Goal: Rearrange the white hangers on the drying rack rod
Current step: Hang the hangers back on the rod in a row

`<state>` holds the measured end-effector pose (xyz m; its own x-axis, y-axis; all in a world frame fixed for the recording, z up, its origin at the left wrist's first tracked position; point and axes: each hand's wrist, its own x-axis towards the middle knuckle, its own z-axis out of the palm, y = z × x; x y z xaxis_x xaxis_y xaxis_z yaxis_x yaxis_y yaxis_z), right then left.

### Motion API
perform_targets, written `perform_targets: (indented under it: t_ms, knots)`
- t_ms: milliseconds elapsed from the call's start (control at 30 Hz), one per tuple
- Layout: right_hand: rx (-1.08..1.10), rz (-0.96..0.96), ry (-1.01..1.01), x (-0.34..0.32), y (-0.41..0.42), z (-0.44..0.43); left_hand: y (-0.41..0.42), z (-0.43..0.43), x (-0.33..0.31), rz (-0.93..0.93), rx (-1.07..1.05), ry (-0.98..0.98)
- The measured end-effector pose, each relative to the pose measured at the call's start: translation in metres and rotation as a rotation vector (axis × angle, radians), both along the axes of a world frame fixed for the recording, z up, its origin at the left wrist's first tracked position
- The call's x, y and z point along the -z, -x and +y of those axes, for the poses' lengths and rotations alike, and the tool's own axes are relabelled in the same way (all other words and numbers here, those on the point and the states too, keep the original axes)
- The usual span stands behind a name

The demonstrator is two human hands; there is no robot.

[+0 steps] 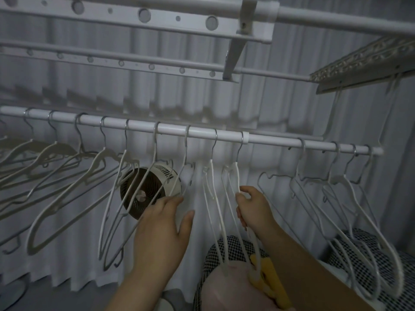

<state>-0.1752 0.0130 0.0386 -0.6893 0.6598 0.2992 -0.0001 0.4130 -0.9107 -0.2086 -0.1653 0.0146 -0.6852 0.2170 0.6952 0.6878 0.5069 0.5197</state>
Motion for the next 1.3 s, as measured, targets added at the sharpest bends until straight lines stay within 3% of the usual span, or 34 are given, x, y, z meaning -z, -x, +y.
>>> perform_targets:
  t_ms: [100,400,600,700,900,1300]
  knots:
    - [0.000,0.006,-0.009,-0.001,-0.004,0.003,-0.009,0.008,-0.003,0.117,-0.030,0.080]
    - [0.023,0.023,-0.064,-0.004,-0.016,0.014,-0.012,0.019,0.001,0.054,-0.034,0.168]
    - [0.071,0.068,-0.088,-0.009,-0.027,0.024,-0.022,0.034,-0.006,0.017,0.140,-0.042]
    - [0.086,0.033,-0.088,-0.013,-0.033,0.032,-0.027,0.049,-0.011,-0.083,0.198,-0.026]
    - [0.066,-0.051,-0.161,-0.007,-0.038,0.037,-0.032,0.080,-0.020,-0.083,0.036,0.287]
    - [-0.014,-0.056,-0.180,-0.004,-0.028,0.037,-0.020,0.076,-0.009,-0.064,-0.152,0.630]
